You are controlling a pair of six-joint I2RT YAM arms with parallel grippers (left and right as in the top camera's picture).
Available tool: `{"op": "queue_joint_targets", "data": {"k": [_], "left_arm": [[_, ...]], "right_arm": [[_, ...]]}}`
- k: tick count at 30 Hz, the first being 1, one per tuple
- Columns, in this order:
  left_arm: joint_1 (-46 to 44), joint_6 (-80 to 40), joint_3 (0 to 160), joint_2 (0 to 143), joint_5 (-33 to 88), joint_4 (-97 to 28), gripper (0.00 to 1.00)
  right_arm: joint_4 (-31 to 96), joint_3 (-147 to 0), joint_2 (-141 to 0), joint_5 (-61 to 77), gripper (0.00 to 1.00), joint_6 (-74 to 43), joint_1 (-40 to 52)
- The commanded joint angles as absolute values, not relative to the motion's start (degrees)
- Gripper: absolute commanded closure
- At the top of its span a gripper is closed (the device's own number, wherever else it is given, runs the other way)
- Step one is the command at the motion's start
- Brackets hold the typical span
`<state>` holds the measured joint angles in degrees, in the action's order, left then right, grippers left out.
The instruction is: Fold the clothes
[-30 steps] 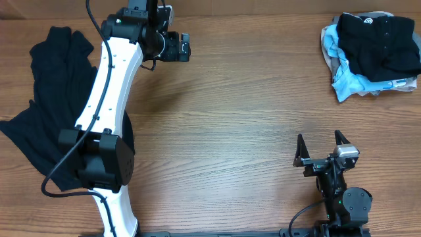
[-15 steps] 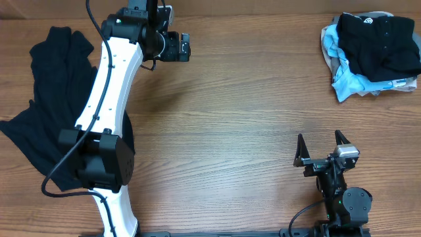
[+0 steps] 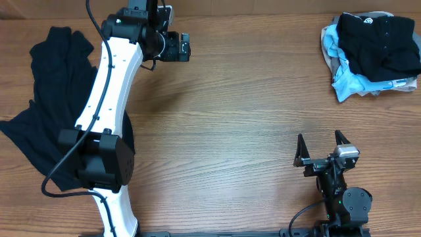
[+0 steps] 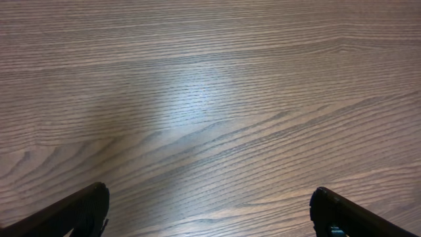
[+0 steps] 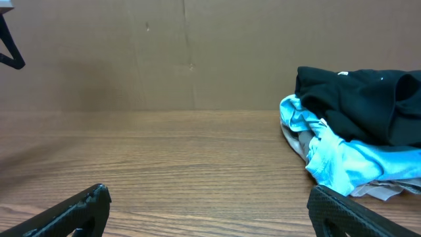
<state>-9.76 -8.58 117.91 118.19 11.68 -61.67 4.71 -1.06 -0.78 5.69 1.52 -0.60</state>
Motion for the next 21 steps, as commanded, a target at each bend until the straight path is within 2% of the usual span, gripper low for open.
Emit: {"op": "queue_joint_targets", "data": {"k": [1,7,11,15,21], "left_arm": [[-10.22,-7.73,118.69,113.93,11.4,-61.52,0.0],[-10.31,-7.7,117.25,106.02,11.4,-61.47,0.0],[-10.22,-7.46,110.83,97.6,11.22,-60.9,0.0],[-9.63,-6.37,96.29,86.89,4.38,-49.12,0.0],[-9.1,-6.37,69.06,69.45,3.31,-25.76,0.0]], "right_arm": [[4.4,-0.47,-0.16,5.19,0.0,1.65,-0.34],[4.4,-0.47,-0.16,5.19,0.0,1.63,-0.34],[4.4,-0.47,-0.16,5.19,0.0,1.63,-0.34],[4.4,-0.47,-0.16,5.19,0.0,1.63,-0.34],[4.4,-0.47,-0.16,5.19,0.0,1.63,-0.34]]}}
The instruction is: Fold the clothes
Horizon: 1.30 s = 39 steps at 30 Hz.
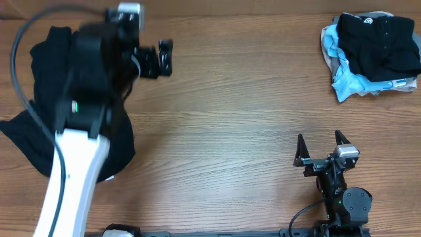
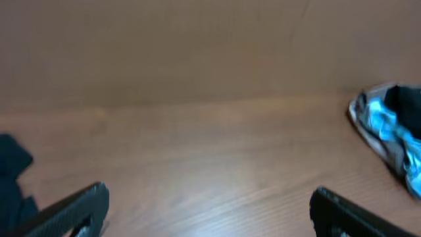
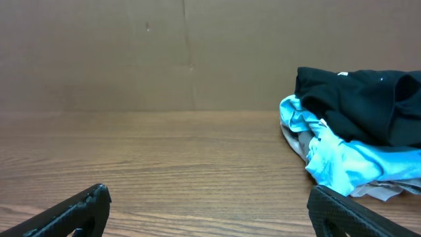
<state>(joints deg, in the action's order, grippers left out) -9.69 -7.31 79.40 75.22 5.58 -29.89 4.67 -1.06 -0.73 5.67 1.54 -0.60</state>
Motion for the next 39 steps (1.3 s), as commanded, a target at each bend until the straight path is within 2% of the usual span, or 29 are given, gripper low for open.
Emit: {"op": "queue_joint_targets", "data": {"k": [1,8,11,14,22,31,39], "left_arm": [[-8.88,-6.37,65.43,67.16,3.36,-23.03,0.0],[-7.46,-6.11,45.15,52.36,3.46,-10.22,0.0],[-6.42,0.05,35.2,44.42,10.68,-6.57,0.0],[-5.19,1.3,29.45,38.5,13.63,-5.69,0.0],[-4.99,-5.34,17.23,22.74,2.28,-3.14,0.0],[-4.12,-9.04,6.28,10.22,-1.56,-0.99,0.0],[-0.1,-11.16,2.37,7.07,-0.38,-0.03,0.0]], "right_arm": [[4.4,-0.47,-0.16,5.19,0.0,1.63,-0.34],[4.4,-0.47,-0.16,5.19,0.0,1.63,-0.34],[4.4,-0.47,-0.16,5.19,0.0,1.63,-0.34],[4.4,-0.47,-0.16,5.19,0.0,1.63,-0.34],[4.4,-0.47,-0.16,5.19,0.0,1.63,-0.34],[4.4,-0.47,-0.16,5.19,0.0,1.63,-0.34],[4.4,-0.47,-0.16,5.19,0.0,1.65,-0.34]]}}
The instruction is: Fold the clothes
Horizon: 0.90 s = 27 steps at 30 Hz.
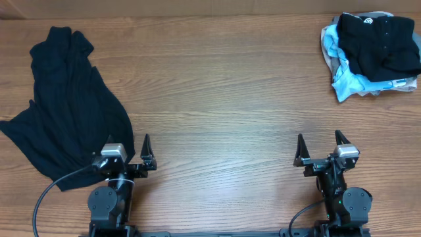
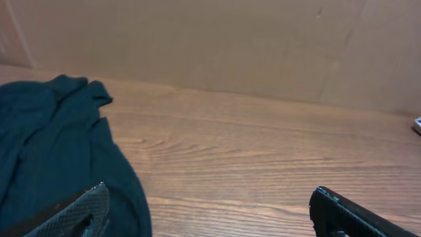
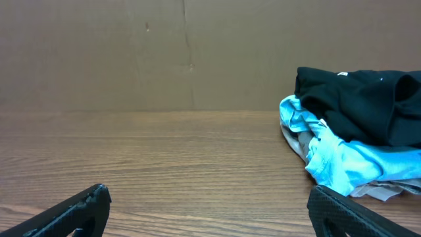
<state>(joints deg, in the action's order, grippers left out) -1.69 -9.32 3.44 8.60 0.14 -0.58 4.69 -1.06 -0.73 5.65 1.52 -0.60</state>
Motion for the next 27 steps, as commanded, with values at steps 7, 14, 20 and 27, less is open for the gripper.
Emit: {"op": "queue_joint_targets", "data": {"k": [7,14,20,27], "left_arm": [[1.58,-10.68,0.25,4.01,-0.91,-1.76,0.0],[2.72,-8.75,0.25,3.22,-3.99,-4.08,0.0],[2.72,-7.88,0.25,0.91,-3.55,-4.08,0.0],[2.61,-7.9,0.27,0.19,-3.38,-4.03,0.0]], "right_arm": [[4.4,-0.47,-0.16,5.19,0.0,1.63,-0.34],[4.4,-0.47,-0.16,5.19,0.0,1.63,-0.34],[4.4,-0.47,-0.16,5.19,0.0,1.65,-0.34],[4.4,-0.47,-0.16,5.19,0.0,1.63,-0.34]]}}
